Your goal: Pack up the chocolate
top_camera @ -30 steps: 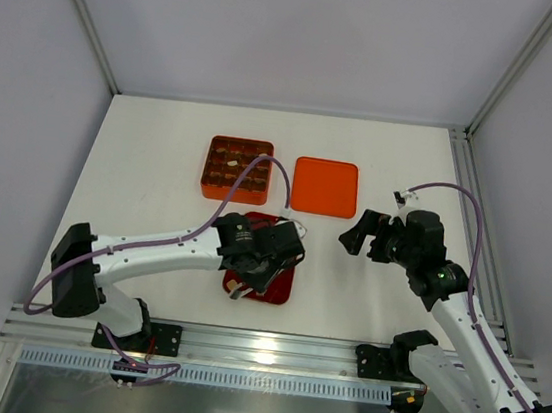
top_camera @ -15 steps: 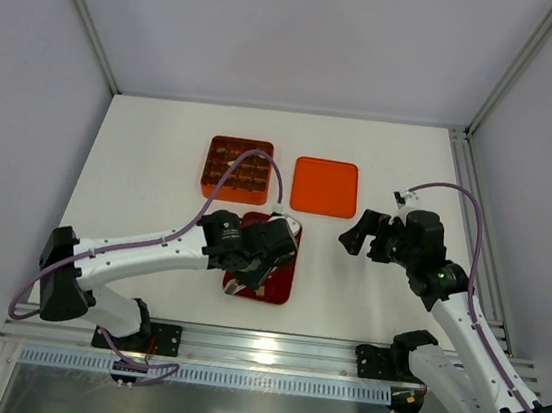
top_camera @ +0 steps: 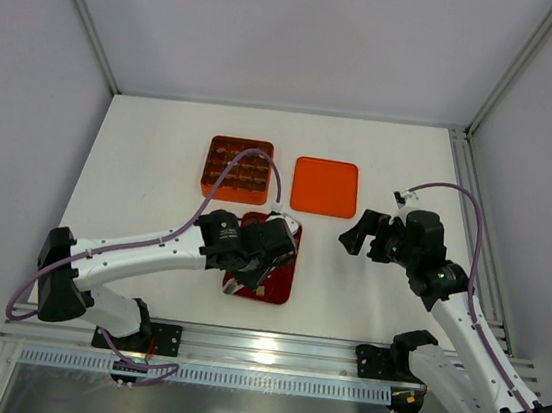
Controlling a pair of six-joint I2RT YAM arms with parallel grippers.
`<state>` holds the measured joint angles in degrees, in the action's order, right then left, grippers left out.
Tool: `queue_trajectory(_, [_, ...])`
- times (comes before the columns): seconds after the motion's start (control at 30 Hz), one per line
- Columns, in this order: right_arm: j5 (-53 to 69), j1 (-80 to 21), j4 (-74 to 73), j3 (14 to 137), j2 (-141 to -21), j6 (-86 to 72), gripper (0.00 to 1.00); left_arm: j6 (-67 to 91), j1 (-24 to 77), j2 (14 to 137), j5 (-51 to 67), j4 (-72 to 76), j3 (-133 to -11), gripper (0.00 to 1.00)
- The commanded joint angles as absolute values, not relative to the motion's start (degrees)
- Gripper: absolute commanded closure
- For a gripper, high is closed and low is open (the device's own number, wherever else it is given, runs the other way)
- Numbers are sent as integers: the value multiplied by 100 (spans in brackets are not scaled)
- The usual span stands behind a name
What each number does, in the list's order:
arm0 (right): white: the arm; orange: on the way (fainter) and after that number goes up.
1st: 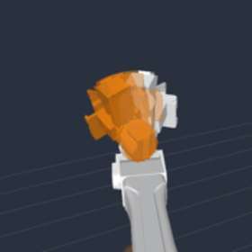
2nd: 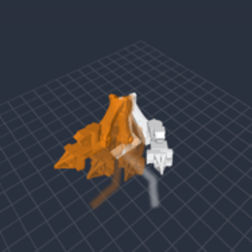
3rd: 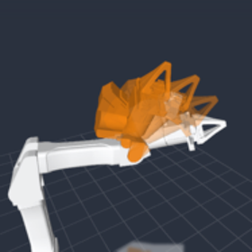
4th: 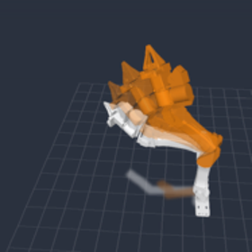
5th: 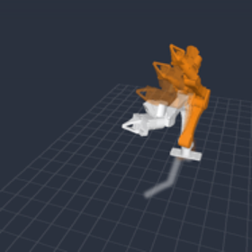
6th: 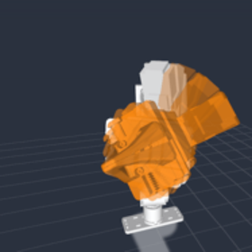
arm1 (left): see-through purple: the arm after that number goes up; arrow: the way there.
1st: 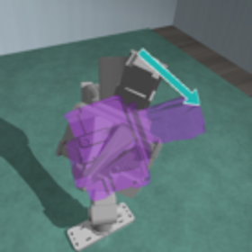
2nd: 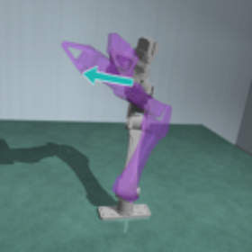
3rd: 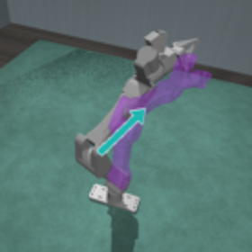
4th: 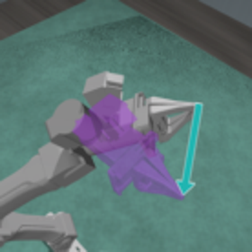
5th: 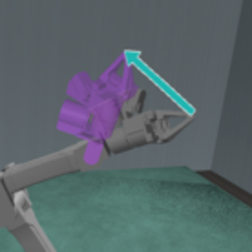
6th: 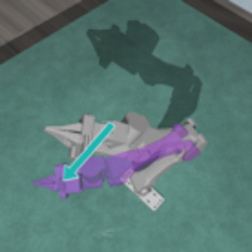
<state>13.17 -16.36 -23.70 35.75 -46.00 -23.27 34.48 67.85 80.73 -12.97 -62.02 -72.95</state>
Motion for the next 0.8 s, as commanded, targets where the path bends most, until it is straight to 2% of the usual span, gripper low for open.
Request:
queue_trajectory(0.0, [1266,-1661,-2232,3595,-4535,-2355,0,3489,6812,8016,-1319,-6109,-7287,67])
queue_trajectory(0.77, [1266,-1661,-2215,3612,-4570,-2338,0,3463,6812,8200,-1222,-5985,-7119,63])
